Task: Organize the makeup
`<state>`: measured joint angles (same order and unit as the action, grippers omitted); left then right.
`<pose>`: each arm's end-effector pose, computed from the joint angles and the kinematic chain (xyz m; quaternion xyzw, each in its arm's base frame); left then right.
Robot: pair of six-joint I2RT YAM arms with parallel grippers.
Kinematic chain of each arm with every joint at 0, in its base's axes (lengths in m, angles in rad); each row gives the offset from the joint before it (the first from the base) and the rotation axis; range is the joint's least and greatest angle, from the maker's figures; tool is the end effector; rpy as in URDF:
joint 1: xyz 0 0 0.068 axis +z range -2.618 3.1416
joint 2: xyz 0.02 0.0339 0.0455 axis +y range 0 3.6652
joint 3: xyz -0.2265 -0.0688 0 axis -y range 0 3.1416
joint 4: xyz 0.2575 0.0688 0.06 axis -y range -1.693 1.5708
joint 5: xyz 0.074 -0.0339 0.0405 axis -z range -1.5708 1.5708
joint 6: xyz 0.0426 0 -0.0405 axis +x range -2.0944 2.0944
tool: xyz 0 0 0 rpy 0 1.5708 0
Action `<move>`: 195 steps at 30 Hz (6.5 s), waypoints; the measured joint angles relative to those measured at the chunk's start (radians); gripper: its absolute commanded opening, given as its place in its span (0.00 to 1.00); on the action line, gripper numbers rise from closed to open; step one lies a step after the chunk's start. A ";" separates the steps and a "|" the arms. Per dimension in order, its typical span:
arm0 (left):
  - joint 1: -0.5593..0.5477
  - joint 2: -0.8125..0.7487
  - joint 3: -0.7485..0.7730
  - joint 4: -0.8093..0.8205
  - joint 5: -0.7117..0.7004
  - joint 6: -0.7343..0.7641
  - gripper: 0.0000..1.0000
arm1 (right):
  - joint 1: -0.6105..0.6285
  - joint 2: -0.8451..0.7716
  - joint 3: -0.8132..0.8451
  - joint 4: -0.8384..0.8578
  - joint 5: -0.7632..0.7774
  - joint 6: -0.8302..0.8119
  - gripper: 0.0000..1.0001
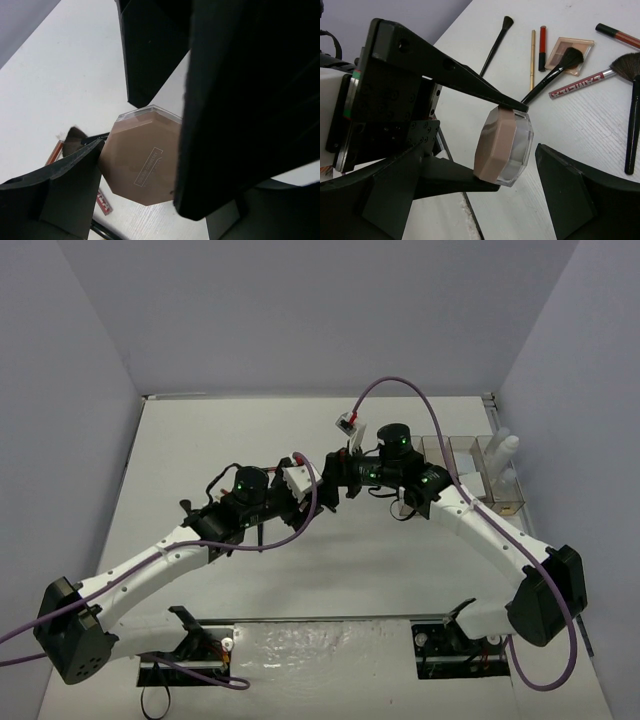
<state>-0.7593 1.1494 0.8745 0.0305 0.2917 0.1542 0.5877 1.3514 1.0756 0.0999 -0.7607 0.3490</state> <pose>0.2112 -0.2174 0.2803 0.4242 0.6603 -0.2908 0.5473 0.2650 0.2119 0.3038 -0.3215 0.6783 0.5231 0.4037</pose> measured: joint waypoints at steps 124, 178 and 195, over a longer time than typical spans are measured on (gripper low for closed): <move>0.356 0.787 0.520 -0.506 -0.612 -1.004 0.88 | -0.420 -0.253 -0.283 0.084 0.466 -0.088 0.94; 0.417 0.740 0.650 -0.363 -0.677 -0.699 0.24 | -0.396 -0.275 -0.297 0.089 0.392 -0.092 0.96; 0.311 0.255 0.258 -0.074 -0.192 -0.744 0.15 | -0.226 -0.217 -0.248 0.285 0.259 0.003 0.93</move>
<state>-0.4484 1.4042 1.1321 -0.0439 0.0999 -0.5894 0.3618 1.1342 0.8280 0.3850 -0.5017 0.3524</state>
